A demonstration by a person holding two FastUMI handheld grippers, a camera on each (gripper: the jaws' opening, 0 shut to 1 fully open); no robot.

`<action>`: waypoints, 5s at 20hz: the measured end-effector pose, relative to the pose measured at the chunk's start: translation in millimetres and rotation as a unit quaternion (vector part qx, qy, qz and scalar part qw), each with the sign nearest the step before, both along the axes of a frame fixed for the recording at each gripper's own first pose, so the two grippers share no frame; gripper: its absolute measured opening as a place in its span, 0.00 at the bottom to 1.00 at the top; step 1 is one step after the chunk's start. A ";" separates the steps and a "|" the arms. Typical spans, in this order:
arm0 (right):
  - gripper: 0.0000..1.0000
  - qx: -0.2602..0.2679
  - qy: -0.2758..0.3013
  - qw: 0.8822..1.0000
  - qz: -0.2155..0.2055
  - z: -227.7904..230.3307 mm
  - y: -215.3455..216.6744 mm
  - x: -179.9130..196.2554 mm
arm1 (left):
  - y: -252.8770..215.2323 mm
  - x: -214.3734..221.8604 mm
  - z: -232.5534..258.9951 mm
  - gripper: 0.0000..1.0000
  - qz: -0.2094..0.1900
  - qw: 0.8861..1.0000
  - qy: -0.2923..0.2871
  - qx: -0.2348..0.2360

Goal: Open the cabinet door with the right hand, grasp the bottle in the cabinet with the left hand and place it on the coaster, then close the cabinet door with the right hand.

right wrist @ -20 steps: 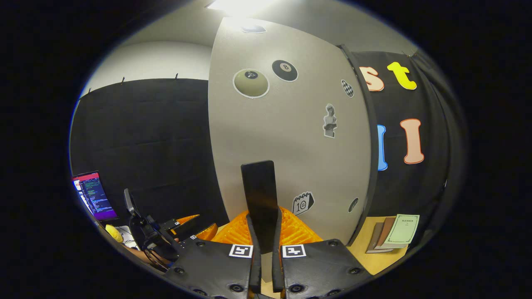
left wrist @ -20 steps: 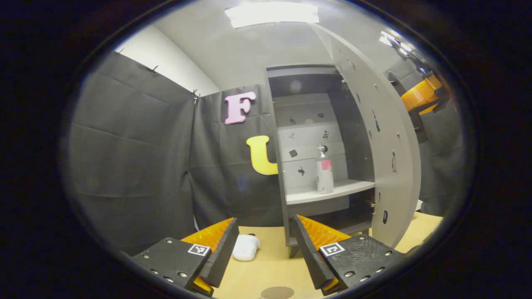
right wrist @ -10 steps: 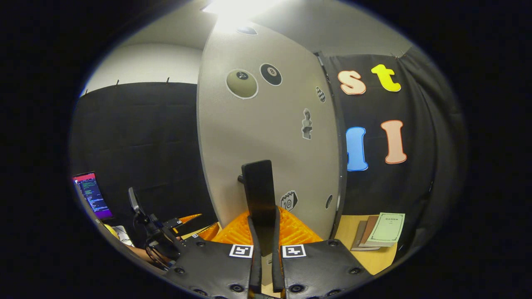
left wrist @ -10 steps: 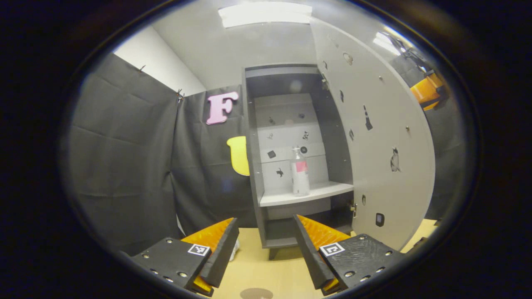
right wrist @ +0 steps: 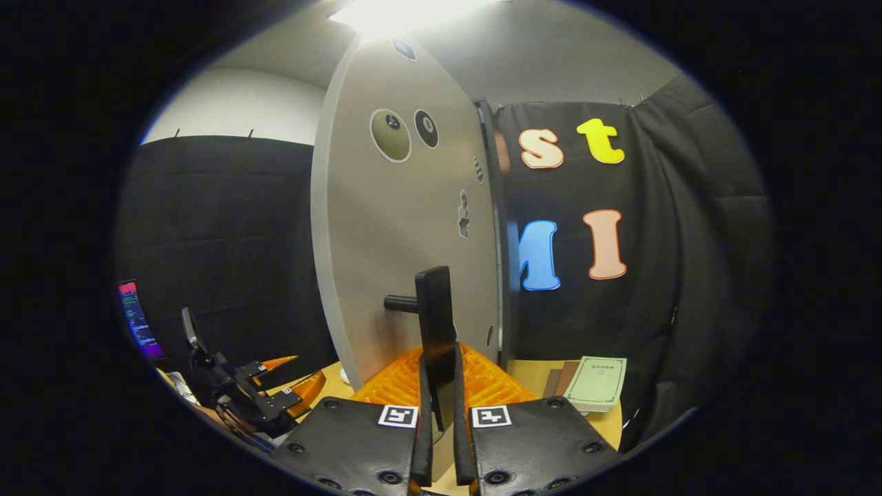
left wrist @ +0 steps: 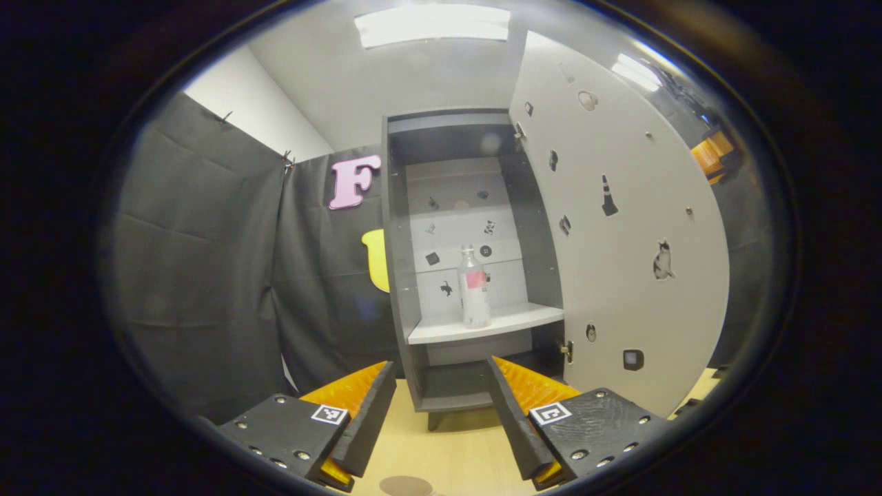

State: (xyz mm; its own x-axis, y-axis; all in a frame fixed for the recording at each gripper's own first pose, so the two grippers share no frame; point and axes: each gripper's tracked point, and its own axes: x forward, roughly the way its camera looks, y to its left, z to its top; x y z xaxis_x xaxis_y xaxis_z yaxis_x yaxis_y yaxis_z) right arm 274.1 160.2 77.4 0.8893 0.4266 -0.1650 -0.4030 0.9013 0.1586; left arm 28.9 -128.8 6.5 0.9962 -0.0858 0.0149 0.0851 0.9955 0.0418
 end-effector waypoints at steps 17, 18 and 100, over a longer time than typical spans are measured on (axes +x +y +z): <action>0.67 -0.004 -0.019 0.999 -0.042 -21.6 -77.9 -29.5 | -71.9 3.4 21.9 0.80 -0.060 0.997 0.028 -0.036; 0.83 -0.001 -0.018 0.998 -0.059 -23.6 -88.4 -28.3 | -73.7 8.7 27.0 0.80 -0.066 0.997 0.029 -0.034; 0.98 -0.019 0.056 0.971 -0.234 -99.2 -180.9 -34.3 | 104.2 73.5 -90.4 0.74 0.042 0.991 0.045 -0.116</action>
State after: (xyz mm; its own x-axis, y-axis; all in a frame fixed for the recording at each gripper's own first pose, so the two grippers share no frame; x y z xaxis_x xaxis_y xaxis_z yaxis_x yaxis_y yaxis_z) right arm 239.8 -20.8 -21.8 0.9599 -0.0272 -0.2791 0.0692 0.9875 0.1418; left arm 102.3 -24.6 -84.0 0.9979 -0.0076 -0.0649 -0.0051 0.9812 -0.1930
